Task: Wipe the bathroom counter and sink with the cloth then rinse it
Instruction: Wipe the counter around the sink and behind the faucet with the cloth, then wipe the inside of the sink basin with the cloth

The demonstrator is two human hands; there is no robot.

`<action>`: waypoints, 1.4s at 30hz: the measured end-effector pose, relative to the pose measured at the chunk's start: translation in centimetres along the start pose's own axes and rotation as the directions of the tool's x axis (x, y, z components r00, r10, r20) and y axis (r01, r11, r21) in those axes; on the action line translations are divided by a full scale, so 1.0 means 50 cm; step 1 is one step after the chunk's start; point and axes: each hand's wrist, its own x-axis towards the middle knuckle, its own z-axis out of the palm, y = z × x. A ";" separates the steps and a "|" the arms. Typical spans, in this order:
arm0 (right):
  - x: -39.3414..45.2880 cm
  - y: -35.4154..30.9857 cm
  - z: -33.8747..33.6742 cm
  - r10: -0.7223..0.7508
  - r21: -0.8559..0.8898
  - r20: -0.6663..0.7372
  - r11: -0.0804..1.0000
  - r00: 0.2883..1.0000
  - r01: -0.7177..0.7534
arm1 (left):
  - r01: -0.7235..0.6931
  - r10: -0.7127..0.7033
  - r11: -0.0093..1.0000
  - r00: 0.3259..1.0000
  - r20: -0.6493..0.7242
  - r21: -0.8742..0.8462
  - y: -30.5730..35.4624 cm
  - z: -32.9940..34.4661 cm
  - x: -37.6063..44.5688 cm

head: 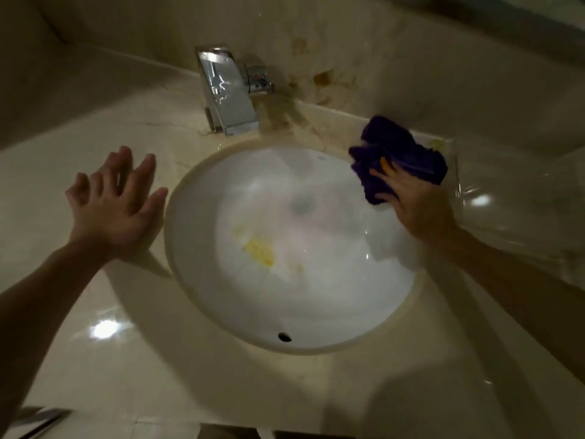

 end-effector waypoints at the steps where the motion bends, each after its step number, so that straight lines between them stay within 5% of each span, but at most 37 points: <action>1: -0.027 -0.009 -0.017 -0.084 0.001 0.069 0.996 0.994 0.084 | 0.004 -0.004 1.000 1.000 0.001 0.006 -0.001 0.001 0.000; 3: -0.090 -0.028 -0.032 -0.237 -0.025 0.266 0.967 0.935 0.252 | 0.009 -0.009 1.000 1.000 -0.001 0.009 -0.003 0.003 0.001; 5: -0.141 -0.045 -0.029 -0.317 0.016 0.519 0.932 0.794 0.362 | 0.015 -0.015 1.000 1.000 -0.003 0.002 -0.001 0.001 0.001; 8: -0.147 -0.073 -0.023 -0.309 0.189 0.758 0.947 0.575 0.259 | 0.013 -0.013 1.000 1.000 -0.004 0.003 0.001 0.001 0.001; 11: -0.093 -0.098 -0.015 -0.418 0.240 0.714 0.900 0.562 0.364 | -0.004 0.004 1.000 1.000 -0.016 0.009 0.002 0.000 0.001; 12: -0.082 -0.093 -0.006 -0.406 0.200 0.701 0.901 0.586 0.385 | -0.007 0.007 1.000 1.000 -0.016 0.009 0.003 -0.001 -0.001; 14: -0.065 -0.077 0.013 -0.308 0.041 0.795 0.887 0.523 0.460 | -0.003 0.003 1.000 1.000 -0.015 0.005 0.006 -0.004 -0.004; 17: -0.080 -0.054 0.029 -0.129 -0.095 0.885 0.891 0.448 0.444 | -0.008 0.008 1.000 1.000 -0.030 0.004 0.011 -0.009 -0.007; 20: -0.105 -0.047 0.039 -0.161 -0.083 0.854 0.896 0.494 0.436 | -0.026 0.027 1.000 0.999 -0.024 0.008 0.011 -0.008 -0.009; 24: -0.121 -0.088 0.037 -0.158 -0.007 0.913 0.916 0.376 0.401 | -0.024 0.024 1.000 0.999 -0.037 0.009 0.010 -0.008 -0.007; 28: -0.134 -0.190 0.010 -0.127 0.121 0.981 0.992 0.149 0.047 | -0.045 0.044 0.999 0.998 -0.037 -0.008 0.012 -0.012 -0.013; 30: -0.134 -0.262 0.006 -0.187 0.195 0.975 0.978 0.118 -0.069 | -0.037 0.037 0.999 0.999 -0.025 -0.010 0.015 -0.014 -0.011; 35: -0.085 -0.433 0.049 -0.403 0.455 0.885 0.854 0.232 -0.252 | -0.031 0.032 0.999 0.999 -0.016 0.024 0.014 -0.011 -0.010; 38: -0.026 -0.523 0.081 -0.461 0.615 0.773 0.712 0.436 -0.339 | -0.035 0.035 0.999 0.999 -0.009 0.016 0.014 -0.012 -0.011; 40: 0.006 -0.556 0.119 -0.460 0.705 0.662 0.649 0.592 -0.285 | -0.033 0.033 0.999 0.999 -0.010 0.008 0.018 -0.015 -0.013; 42: 0.039 -0.554 0.179 -0.479 0.704 0.518 0.709 0.709 -0.035 | -0.029 0.029 1.000 0.999 -0.018 0.007 0.023 -0.018 -0.016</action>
